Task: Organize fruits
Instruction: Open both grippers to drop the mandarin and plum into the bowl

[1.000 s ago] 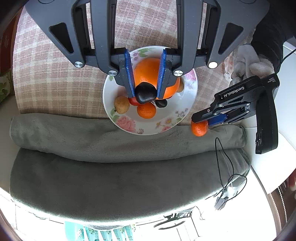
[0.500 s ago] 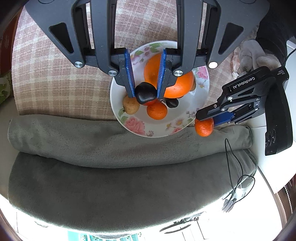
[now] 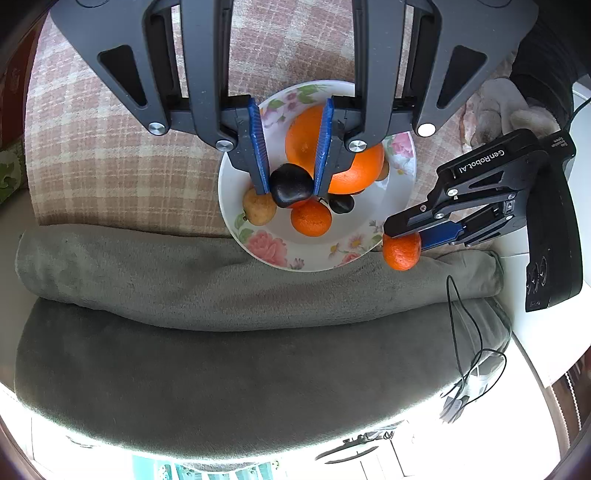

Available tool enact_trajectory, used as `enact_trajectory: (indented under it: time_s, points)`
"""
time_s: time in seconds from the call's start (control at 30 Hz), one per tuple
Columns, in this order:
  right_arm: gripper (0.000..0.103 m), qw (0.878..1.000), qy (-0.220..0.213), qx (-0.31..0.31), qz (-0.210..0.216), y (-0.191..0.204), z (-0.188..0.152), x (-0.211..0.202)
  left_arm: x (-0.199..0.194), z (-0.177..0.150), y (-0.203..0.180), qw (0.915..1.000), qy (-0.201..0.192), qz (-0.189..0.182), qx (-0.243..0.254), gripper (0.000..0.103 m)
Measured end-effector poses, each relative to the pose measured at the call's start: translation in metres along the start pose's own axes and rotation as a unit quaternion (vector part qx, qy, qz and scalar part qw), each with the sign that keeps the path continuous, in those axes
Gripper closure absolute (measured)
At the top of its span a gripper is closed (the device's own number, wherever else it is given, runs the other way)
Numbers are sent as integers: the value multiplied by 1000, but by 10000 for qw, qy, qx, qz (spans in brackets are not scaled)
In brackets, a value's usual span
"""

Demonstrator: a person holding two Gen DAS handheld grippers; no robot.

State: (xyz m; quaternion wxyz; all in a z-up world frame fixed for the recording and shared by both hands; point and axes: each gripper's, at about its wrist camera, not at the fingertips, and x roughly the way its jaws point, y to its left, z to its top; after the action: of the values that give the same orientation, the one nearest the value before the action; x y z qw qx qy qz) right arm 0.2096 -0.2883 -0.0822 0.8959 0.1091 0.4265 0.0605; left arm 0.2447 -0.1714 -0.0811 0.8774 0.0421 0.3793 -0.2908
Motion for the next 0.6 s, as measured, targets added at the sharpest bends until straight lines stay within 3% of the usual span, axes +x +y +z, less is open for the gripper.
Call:
enact_trajectory:
  time_s: [0.03,0.1,0.17,0.27,0.33,0.6]
  points:
    - [73,10000,-8,-2,-1,0,0,-1,0,0,0,10000,4,0,11,64]
    - [52,10000,-58,-13,-9,0,0,-2,0,0,-1,10000,-7,6,20,63]
    - [50,9999,-100,-26,-1,0,1,-4,0,1,-1,10000,-29,-5,39,62]
    - [50,9999,-116,-32,-11,1,1,-6,-3,2,-2,9999,-90,6,50,50]
    - [49,9999,-126,-44,-16,2,1,-8,-5,4,-3,9999,-119,5,52,50]
    - [28,9997,-226,-96,-63,5,0,-15,-10,5,-4,9998,-205,15,68,33]
